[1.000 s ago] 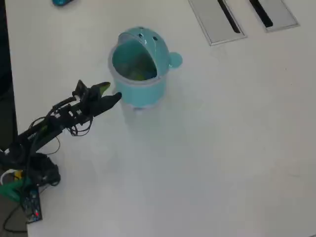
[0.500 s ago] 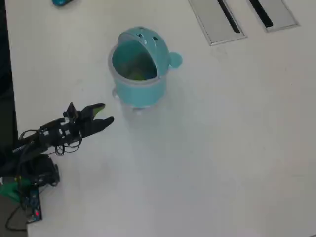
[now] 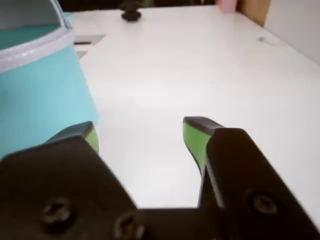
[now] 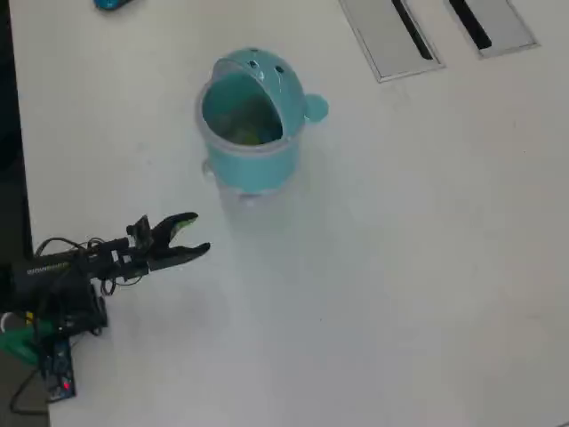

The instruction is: Grasp RGB lego blocks and put them in the bin one by one.

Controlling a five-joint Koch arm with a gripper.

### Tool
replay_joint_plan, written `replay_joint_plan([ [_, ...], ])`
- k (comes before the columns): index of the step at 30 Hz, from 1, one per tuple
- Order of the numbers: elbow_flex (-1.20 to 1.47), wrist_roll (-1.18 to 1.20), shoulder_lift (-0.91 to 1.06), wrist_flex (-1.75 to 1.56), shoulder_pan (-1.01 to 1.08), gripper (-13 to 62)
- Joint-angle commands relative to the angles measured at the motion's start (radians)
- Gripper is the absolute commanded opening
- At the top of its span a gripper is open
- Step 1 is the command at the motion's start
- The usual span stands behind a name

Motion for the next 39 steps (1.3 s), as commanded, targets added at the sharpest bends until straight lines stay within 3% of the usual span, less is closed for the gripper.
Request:
replay_joint_plan([
  [1, -0.012, 0.037, 0.075, -0.097, 0.011, 31.5],
  [14, 0.295, 0.195, 0.075, -0.494, 0.02, 31.9],
  [39, 0.595, 0.472, 0.077, -0.551, 0.003, 31.4],
])
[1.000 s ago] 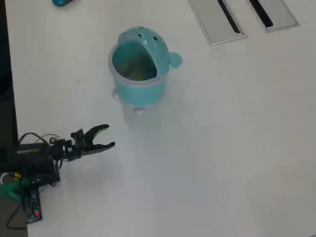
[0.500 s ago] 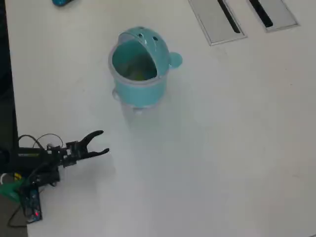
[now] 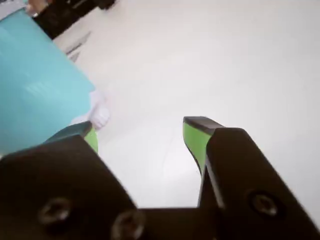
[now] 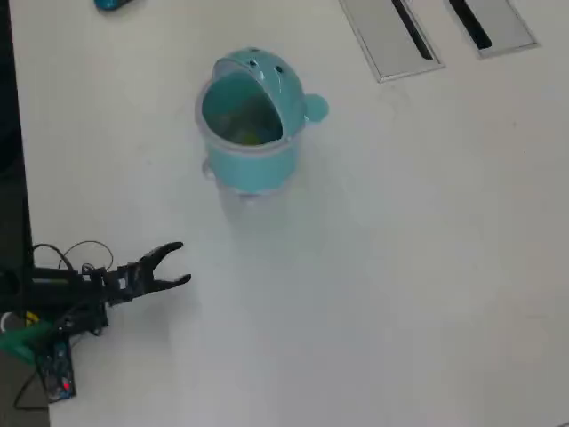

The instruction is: Grasp RGB lego blocks and put them in the bin one by one.

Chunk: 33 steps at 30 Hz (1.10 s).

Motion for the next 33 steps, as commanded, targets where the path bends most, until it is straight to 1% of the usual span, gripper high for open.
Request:
replay_joint_plan([
  [1, 0.028, 0.028, 0.077, -0.072, 0.0, 31.3],
  [7, 0.092, 0.094, 0.077, -0.063, 0.0, 31.3],
  [12, 0.095, 0.13, 0.075, -0.04, 0.015, 31.4],
  [33, 0.095, 0.621, 0.067, 0.273, 0.041, 33.4],
])
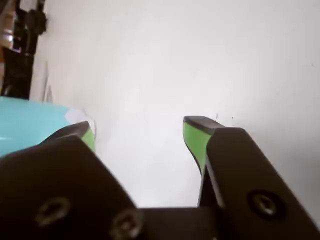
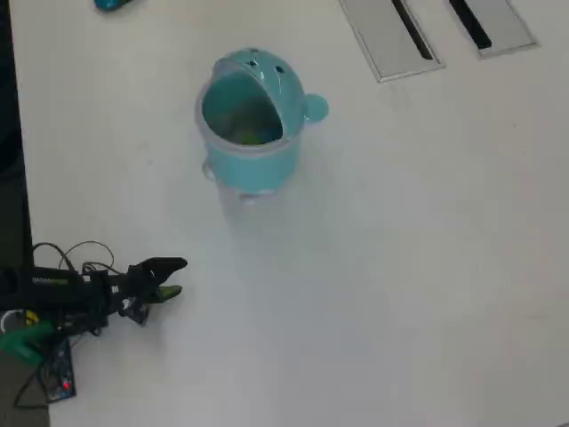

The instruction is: Grasp RGB lego blocks and put them in the bin one by one.

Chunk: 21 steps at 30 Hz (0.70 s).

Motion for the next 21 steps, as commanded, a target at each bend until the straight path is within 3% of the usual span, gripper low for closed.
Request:
replay_joint_plan([
  [1, 0.071, 0.041, 0.067, 0.006, 0.003, 33.6],
  [21, 0.071, 0.373, 0.055, 0.207, -0.015, 34.2],
])
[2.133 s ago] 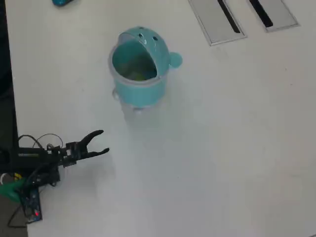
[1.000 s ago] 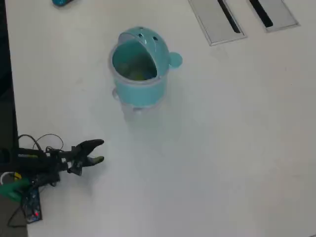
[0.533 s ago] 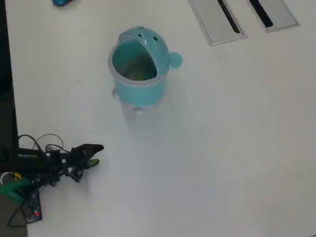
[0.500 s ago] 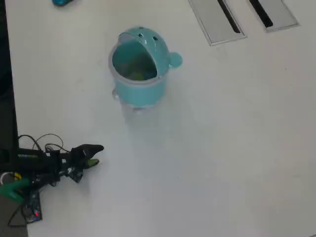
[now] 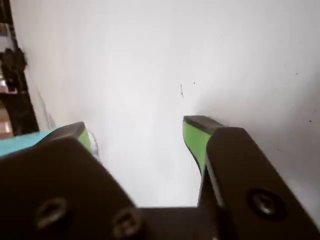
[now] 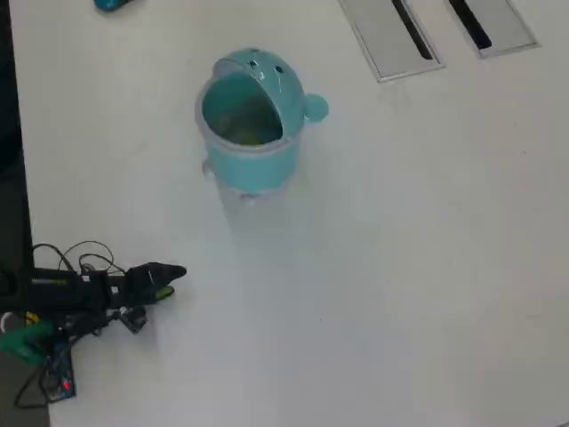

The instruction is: Grasp RGB lego blocks and put them in the bin one by one.

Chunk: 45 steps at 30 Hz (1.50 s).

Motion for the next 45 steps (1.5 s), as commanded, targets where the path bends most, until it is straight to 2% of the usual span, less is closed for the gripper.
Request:
replay_joint_plan([
  [1, 0.071, 0.052, 0.055, 0.066, 0.011, 34.2],
  [10, 0.071, 0.141, 0.057, 0.067, 0.015, 34.2],
  [45, 0.071, 0.135, 0.055, 0.071, 0.009, 34.2],
])
